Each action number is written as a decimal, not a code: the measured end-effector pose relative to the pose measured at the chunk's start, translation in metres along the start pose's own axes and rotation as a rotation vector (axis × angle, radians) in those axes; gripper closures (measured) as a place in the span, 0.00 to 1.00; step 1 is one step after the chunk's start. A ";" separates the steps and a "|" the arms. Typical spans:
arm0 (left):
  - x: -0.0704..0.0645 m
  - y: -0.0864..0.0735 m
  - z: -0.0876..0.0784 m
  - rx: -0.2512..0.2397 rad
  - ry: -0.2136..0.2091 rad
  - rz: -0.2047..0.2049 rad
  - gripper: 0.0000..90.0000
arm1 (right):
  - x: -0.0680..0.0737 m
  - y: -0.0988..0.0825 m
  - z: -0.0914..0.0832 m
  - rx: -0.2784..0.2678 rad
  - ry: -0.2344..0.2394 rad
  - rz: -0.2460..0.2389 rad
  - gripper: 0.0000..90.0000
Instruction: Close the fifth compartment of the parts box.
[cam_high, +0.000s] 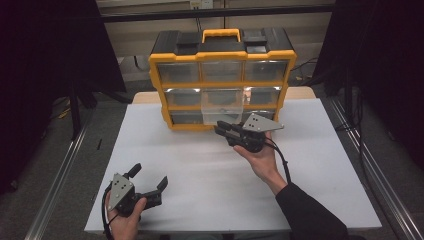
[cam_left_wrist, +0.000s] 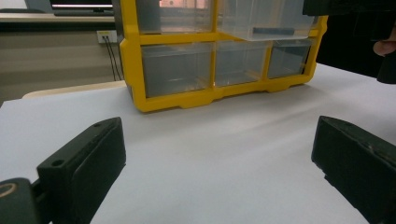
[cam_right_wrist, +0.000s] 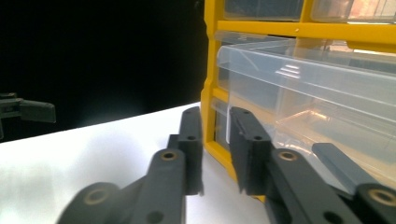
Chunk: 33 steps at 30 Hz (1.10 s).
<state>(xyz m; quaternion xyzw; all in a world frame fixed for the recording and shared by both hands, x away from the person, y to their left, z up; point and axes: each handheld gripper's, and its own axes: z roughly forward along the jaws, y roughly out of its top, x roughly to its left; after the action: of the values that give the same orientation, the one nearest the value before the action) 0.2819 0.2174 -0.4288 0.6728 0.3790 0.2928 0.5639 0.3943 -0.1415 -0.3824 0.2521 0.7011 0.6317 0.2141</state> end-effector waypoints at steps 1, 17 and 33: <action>0.000 0.000 0.000 -0.003 0.000 -0.003 0.03 | -0.001 0.000 0.001 0.000 0.002 0.001 0.90; 0.000 0.000 0.000 0.000 -0.003 0.001 0.03 | -0.012 -0.003 0.009 0.016 -0.030 -0.004 1.00; 0.000 0.000 0.000 -0.006 0.003 -0.002 0.03 | -0.022 -0.006 0.014 0.008 -0.082 -0.039 1.00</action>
<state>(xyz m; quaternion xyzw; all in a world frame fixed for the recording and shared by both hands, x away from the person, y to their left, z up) 0.2819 0.2176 -0.4287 0.6702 0.3797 0.2944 0.5657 0.4194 -0.1446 -0.3902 0.2651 0.6989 0.6139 0.2538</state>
